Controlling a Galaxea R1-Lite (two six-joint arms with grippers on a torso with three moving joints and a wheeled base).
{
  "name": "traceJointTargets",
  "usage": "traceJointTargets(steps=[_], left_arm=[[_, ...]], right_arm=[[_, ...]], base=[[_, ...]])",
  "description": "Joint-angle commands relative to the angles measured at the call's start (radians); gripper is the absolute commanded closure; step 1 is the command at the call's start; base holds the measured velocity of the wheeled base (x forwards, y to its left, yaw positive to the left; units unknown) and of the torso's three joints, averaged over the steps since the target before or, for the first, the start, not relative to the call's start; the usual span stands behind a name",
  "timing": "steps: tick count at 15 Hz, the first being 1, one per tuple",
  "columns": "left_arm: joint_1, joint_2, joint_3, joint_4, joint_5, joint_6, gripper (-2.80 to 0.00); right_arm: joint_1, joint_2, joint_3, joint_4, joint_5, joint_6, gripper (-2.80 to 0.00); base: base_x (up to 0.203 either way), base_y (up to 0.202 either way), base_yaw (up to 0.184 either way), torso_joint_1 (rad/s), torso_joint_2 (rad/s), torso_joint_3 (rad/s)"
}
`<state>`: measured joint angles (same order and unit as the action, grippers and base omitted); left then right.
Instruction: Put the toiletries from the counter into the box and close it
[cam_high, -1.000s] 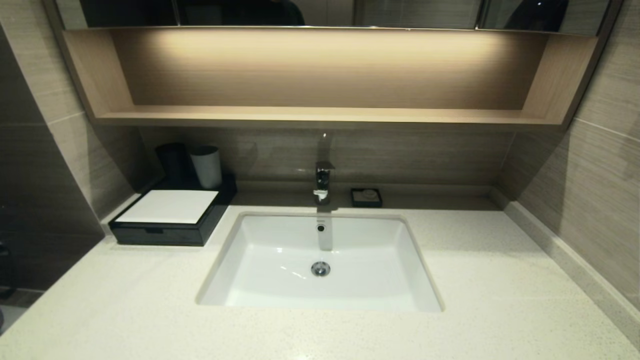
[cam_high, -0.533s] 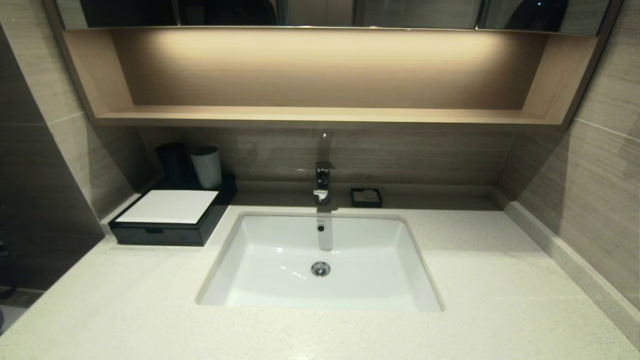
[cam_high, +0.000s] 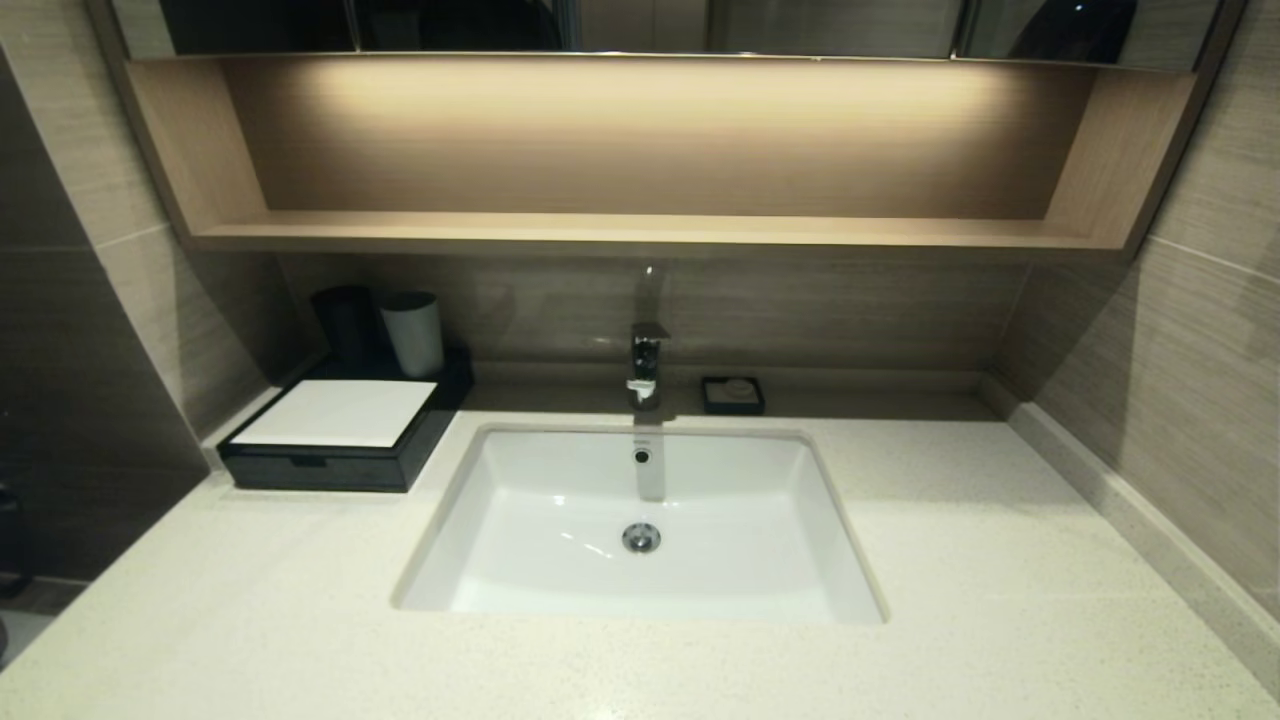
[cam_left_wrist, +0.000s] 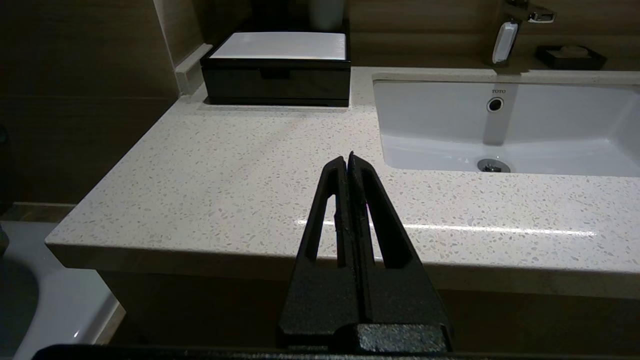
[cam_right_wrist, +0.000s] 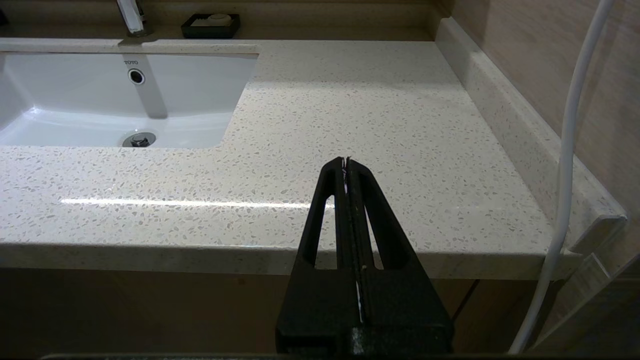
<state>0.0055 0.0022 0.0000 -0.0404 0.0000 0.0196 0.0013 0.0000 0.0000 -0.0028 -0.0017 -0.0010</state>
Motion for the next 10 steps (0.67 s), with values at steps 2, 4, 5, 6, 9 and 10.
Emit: traceJointTargets(steps=[2, 4, 5, 6, 9, 10], left_arm=[[0.001, -0.001, 0.020, -0.001, 0.000, 0.000, 0.00], [0.001, -0.001, 0.020, -0.001, 0.000, 0.000, 0.00], [0.001, -0.001, 0.020, -0.001, 0.000, 0.000, 0.00], [0.001, -0.001, 0.020, -0.001, 0.000, 0.000, 0.00], [0.001, -0.001, 0.020, -0.001, 0.000, 0.000, 0.00], [0.001, -0.001, 0.020, -0.001, 0.000, 0.000, 0.00]], right_arm=[[0.000, -0.002, 0.002, 0.000, 0.000, -0.001, 0.00], [0.000, 0.000, 0.001, 0.000, 0.000, -0.001, 0.00], [0.000, 0.000, 0.002, 0.000, 0.000, 0.001, 0.00], [0.000, -0.001, 0.002, 0.000, 0.000, 0.000, 0.00], [0.000, -0.001, 0.001, 0.000, 0.000, 0.001, 0.00], [0.000, 0.000, 0.002, 0.000, 0.000, 0.001, 0.00]], base=[[0.000, 0.000, 0.000, 0.000, 0.00, 0.000], [0.000, 0.000, 0.000, 0.000, 0.00, 0.000], [0.000, 0.000, 0.000, 0.000, 0.00, 0.000], [0.000, 0.000, 0.000, 0.000, 0.00, 0.000], [0.000, 0.000, 0.000, 0.000, 0.00, 0.000], [0.000, 0.000, 0.000, 0.000, 0.00, 0.000]])
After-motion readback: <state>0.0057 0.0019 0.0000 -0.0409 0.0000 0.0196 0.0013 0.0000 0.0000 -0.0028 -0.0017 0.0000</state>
